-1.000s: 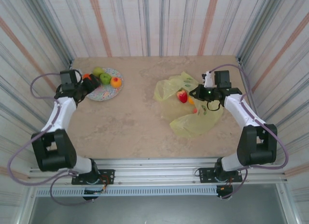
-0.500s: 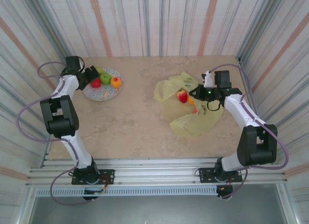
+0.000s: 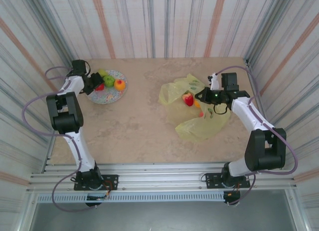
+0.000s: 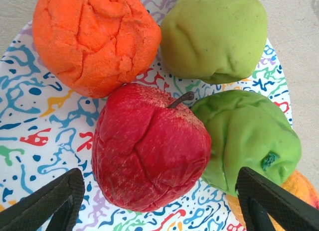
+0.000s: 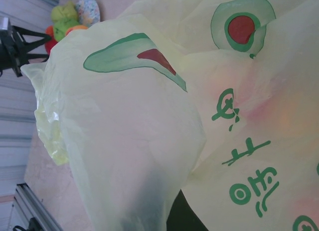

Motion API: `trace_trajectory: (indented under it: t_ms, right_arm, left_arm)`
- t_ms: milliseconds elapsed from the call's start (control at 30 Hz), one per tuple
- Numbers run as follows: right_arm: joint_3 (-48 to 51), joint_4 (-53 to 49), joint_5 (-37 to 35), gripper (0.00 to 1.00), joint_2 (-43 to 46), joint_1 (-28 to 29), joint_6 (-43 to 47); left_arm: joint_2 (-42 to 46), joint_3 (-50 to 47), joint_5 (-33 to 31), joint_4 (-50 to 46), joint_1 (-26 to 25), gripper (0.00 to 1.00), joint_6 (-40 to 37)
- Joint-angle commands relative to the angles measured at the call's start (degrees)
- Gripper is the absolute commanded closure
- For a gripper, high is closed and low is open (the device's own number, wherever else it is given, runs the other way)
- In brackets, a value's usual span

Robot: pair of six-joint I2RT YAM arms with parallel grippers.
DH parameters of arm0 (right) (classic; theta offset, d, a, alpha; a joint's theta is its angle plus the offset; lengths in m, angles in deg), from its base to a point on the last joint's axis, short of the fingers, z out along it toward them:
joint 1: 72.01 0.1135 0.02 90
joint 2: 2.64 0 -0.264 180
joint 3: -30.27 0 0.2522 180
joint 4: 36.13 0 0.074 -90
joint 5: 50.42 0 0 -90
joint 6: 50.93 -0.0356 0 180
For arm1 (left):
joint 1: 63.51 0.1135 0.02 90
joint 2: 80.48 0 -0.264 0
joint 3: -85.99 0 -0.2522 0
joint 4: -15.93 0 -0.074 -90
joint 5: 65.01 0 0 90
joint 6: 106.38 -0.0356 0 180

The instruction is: Place the fruits into the plastic bag

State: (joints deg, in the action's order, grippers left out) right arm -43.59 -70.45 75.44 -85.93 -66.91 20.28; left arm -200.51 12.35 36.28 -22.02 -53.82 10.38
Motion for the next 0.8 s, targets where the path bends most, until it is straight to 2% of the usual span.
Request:
trace_trajectory:
  t_ms: [0,167,500,600,767]
  right_arm:
    - [0.4,0.8,0.8,1.00,-1.1,-0.4,1.5]
    - [0.5,0.6,0.9,1.00,-1.0,-0.4,1.5]
    - [0.6,0.7,0.9,1.00,-1.0,-0.4,1.5]
    - [0.7,0.9,0.9,1.00,-1.1,-0.4,1.5]
    - [0.8,0.9,1.1,1.00,-1.0,-0.4,1.5]
  left_arm:
    - [-2.2,1.6,-0.6,-1.0,0.0,0.20,-1.3]
    - [-3.3,2.3,-0.9,-1.4,0.0,0.23,-1.3]
    - [-2.1,0.5,-1.1,-1.3,0.1,0.36,-1.4]
    - [-0.4,-1.3,-0.6,-0.8,0.1,0.37,-1.2]
    - [9.7,-9.7,1.2,4.1,0.1,0.40,1.6]
